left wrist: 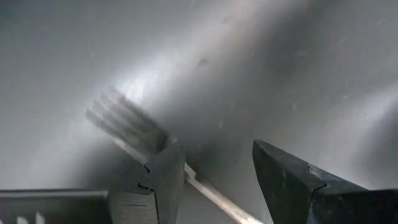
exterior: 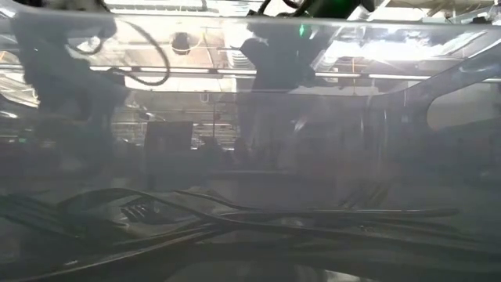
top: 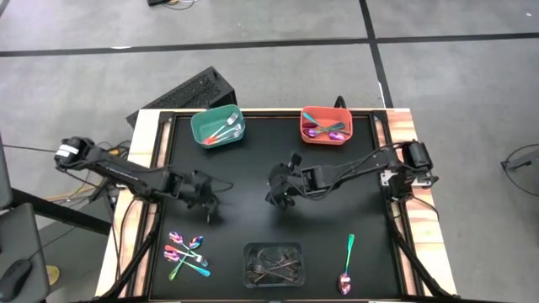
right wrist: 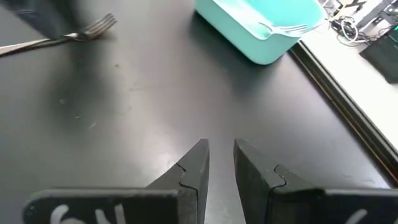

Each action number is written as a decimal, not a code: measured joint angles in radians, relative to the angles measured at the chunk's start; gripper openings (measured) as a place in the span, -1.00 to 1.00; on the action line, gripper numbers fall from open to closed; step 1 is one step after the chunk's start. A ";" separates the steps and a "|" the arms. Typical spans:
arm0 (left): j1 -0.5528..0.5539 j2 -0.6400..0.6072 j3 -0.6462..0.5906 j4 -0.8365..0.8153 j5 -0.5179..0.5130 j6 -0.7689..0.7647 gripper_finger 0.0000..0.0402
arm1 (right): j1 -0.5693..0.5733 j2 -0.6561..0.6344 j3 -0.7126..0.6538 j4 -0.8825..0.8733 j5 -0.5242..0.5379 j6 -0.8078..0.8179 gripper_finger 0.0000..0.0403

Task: Sort silverware by color (type)
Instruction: Put the black fork into the black bin

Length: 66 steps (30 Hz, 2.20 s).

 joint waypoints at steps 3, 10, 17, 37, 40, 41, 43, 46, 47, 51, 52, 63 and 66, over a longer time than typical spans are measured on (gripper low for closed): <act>-0.046 0.000 -0.032 -0.006 -0.005 -0.110 -0.13 | -0.015 0.000 0.000 0.000 0.000 -0.007 -0.54; -0.115 -0.001 -0.092 0.016 -0.042 -0.278 -0.13 | -0.040 0.000 0.000 0.001 -0.003 -0.027 -0.54; -0.143 0.003 -0.103 0.058 -0.090 -0.312 -0.13 | -0.056 0.000 0.000 0.021 -0.005 -0.034 -0.54; -0.160 0.210 -0.036 0.062 -0.115 -0.066 -0.87 | -0.054 0.001 0.000 0.040 -0.010 -0.034 -0.54; -0.160 0.220 -0.035 0.054 -0.120 -0.022 -0.96 | -0.043 0.001 0.000 0.039 -0.010 -0.034 -0.54; -0.160 0.224 -0.033 0.054 -0.122 -0.007 -0.97 | -0.036 0.001 0.000 0.041 -0.010 -0.034 -0.54; -0.161 0.226 -0.033 0.056 -0.128 0.003 -0.98 | -0.020 0.000 0.000 0.046 -0.009 -0.034 -0.54; -0.169 0.222 -0.019 0.059 -0.148 0.087 -0.99 | 0.011 -0.021 0.000 0.024 -0.008 -0.030 -0.54; -0.174 0.218 -0.004 0.055 -0.154 0.125 -0.99 | 0.026 -0.035 0.000 0.011 -0.008 -0.026 -0.54; -0.209 0.214 0.105 0.114 -0.145 0.304 -1.00 | 0.109 -0.113 0.001 -0.097 0.004 0.020 -0.56; -0.223 0.215 0.136 0.151 -0.153 0.353 -1.00 | 0.136 -0.140 0.002 -0.139 0.016 0.038 -0.57; -0.320 0.406 0.559 0.239 -0.226 0.748 -1.00 | 0.493 -0.320 0.002 -0.333 0.225 0.319 -0.65; -0.320 0.529 0.679 0.236 -0.196 0.799 -1.00 | 0.565 -0.325 0.002 -0.372 0.224 0.395 -0.65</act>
